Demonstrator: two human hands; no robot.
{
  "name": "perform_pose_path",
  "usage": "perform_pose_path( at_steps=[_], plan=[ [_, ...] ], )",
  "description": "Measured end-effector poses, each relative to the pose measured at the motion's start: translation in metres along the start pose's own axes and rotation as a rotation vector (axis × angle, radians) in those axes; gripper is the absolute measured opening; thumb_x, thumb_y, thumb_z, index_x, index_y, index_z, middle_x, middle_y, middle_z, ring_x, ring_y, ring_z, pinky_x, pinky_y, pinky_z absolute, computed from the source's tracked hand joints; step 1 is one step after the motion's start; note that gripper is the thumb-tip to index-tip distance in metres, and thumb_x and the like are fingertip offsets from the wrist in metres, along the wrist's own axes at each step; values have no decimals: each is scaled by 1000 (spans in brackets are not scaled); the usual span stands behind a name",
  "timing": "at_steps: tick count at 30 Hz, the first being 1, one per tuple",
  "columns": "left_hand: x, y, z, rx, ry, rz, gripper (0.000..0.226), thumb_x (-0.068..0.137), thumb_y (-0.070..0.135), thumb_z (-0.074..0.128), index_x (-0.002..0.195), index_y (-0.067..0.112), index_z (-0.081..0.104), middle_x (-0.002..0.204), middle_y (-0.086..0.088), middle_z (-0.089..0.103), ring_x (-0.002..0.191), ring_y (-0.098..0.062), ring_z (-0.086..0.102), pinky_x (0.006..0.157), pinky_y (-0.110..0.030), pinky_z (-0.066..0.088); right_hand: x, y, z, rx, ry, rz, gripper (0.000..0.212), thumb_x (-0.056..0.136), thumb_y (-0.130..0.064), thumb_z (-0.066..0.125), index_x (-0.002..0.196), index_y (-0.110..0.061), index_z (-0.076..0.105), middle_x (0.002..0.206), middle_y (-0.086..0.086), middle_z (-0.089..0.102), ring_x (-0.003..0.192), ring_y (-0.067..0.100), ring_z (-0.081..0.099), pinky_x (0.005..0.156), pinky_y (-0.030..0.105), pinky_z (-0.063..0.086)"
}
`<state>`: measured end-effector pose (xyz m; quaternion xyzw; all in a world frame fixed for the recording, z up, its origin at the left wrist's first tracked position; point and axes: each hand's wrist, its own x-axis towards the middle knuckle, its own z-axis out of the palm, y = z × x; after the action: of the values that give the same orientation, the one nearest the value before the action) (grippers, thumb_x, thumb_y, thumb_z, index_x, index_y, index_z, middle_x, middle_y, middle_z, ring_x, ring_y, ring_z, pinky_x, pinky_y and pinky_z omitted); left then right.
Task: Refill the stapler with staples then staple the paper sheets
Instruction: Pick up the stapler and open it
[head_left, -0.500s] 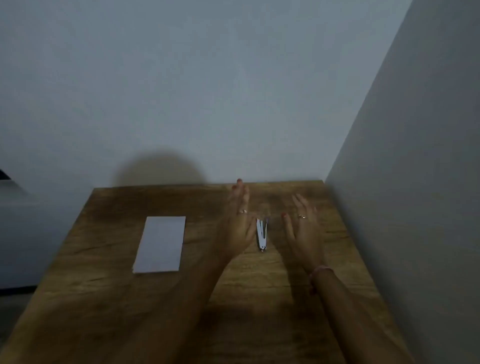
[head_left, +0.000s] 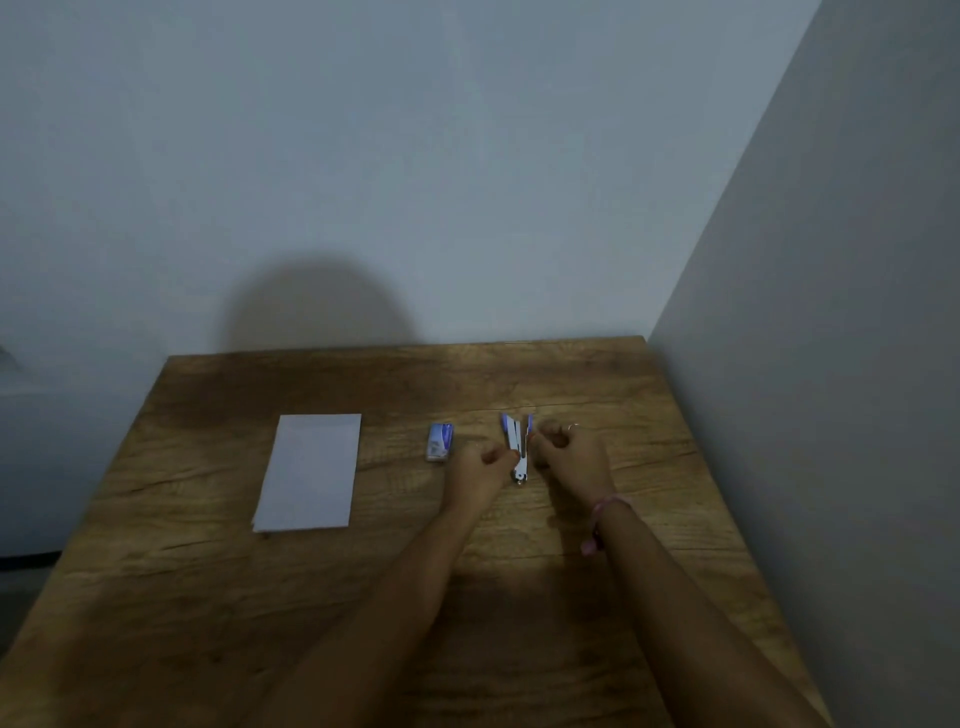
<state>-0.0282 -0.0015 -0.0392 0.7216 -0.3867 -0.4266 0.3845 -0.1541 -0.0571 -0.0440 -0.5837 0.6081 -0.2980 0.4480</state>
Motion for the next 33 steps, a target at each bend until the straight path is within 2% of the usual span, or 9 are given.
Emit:
perform_pose_path(
  at_steps=[2,5,10,12,14,17,21,25,33],
  plan=[
    [0,-1,4,13,-8,10,20,88,17,64,104,6,72,98,-7,74,91,-16,68,73,-24,51,2,-2,3,25,-10,28,10,84,-12,69,91,-5,70,81,9,72,70,17,64,71,32,54],
    [-4,-5,11,20,-4,22,25,87,15,66,110,8,69,103,-5,73,86,-8,64,64,-11,42,3,-9,5,15,-55,65,4,82,-4,69,85,-6,69,78,11,70,68,22,64,70,41,56],
    [-10,-7,15,-78,-9,-20,22,89,17,62,110,12,68,97,-1,73,90,-12,67,64,-15,44,-1,-18,8,-114,-124,76,34,72,10,69,70,-23,63,69,0,68,63,16,67,57,26,56],
    [-12,-7,15,-125,-21,-31,24,90,14,60,113,12,64,93,5,70,87,-8,65,64,-16,43,-6,-21,7,-96,-110,91,31,71,10,71,77,-20,66,73,2,70,66,16,67,56,24,55],
    [-16,-4,13,-163,-20,-27,27,91,12,59,118,11,60,94,10,65,82,2,58,63,-13,41,-13,-24,4,-31,-92,79,27,72,9,70,89,-12,68,83,9,73,73,21,69,67,36,59],
    [-19,4,7,-188,-47,52,30,92,9,59,121,6,57,110,-3,68,94,-7,65,74,-14,48,-26,-35,-6,56,-69,-3,25,74,10,65,98,4,66,85,24,68,73,26,65,74,50,58],
    [-27,24,-7,-230,-84,213,31,90,11,62,121,11,58,102,6,69,90,4,64,75,-10,50,-43,-60,-27,195,-77,-77,34,80,6,62,110,-7,67,88,18,68,75,24,66,74,46,58],
    [-32,39,-17,-305,-103,257,23,90,15,62,113,21,61,108,5,69,98,-4,64,79,-18,50,-55,-76,-41,430,-119,-71,21,88,-7,62,108,-10,69,92,13,71,79,17,71,67,33,61],
    [-42,54,-31,-448,-48,300,23,92,16,60,114,8,63,103,-5,72,95,-14,68,79,-25,53,-64,-94,-39,501,-127,-120,14,88,-10,63,101,-9,70,93,12,74,84,18,72,64,29,58]
  ],
)
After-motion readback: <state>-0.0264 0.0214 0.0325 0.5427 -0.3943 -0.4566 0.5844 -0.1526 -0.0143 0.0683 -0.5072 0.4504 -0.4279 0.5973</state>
